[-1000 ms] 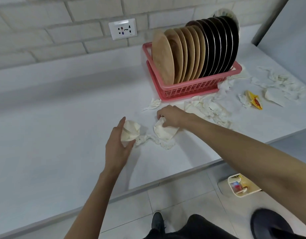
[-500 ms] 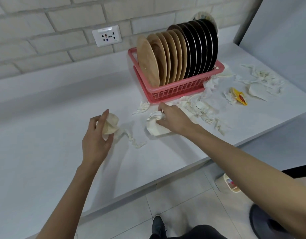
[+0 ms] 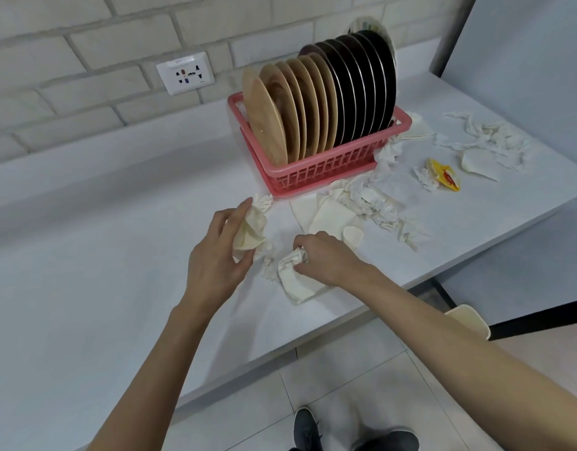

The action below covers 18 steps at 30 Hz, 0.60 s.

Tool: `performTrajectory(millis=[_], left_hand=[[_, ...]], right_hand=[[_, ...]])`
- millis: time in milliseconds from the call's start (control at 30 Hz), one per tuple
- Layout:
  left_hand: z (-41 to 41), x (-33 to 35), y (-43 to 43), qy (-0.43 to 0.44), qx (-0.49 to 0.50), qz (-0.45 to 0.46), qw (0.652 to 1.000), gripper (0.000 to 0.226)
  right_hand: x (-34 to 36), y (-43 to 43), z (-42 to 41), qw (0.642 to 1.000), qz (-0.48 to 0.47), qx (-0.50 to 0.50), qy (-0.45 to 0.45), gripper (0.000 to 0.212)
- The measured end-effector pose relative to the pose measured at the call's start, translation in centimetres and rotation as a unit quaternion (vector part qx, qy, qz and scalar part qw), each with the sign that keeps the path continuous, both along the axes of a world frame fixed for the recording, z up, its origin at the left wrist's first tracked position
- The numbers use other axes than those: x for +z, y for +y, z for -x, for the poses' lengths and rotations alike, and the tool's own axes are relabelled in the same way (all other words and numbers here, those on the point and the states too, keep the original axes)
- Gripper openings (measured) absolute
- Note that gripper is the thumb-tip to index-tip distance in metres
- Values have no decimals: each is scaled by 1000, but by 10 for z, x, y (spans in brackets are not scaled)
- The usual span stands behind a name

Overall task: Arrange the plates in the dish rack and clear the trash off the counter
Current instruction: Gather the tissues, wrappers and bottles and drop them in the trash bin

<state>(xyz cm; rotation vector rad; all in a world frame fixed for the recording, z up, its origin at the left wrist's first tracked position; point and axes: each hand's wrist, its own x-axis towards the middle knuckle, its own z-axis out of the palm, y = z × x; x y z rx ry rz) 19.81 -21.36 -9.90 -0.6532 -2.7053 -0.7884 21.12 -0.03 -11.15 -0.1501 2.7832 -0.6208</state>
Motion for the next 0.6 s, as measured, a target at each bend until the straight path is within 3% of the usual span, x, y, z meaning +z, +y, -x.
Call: performTrajectory(millis=[133,267,433,600], left_hand=[[-1,-9,3,-89,9,14,996,80],[2,-20,-1,-169,33,22,985,80],[-1,-20,-9,-189,25,-12,982,75],[-6,-21,-21,-190,42,-13,981,78]], right_hand=[[7,9,-8,999,39,-16,-18,30],[4,-1,-17,990,83,77,-84,40],[-10,-17,-12,989,70,77,-101,56],[-18,-20,-6,990,68,74,-95,51]])
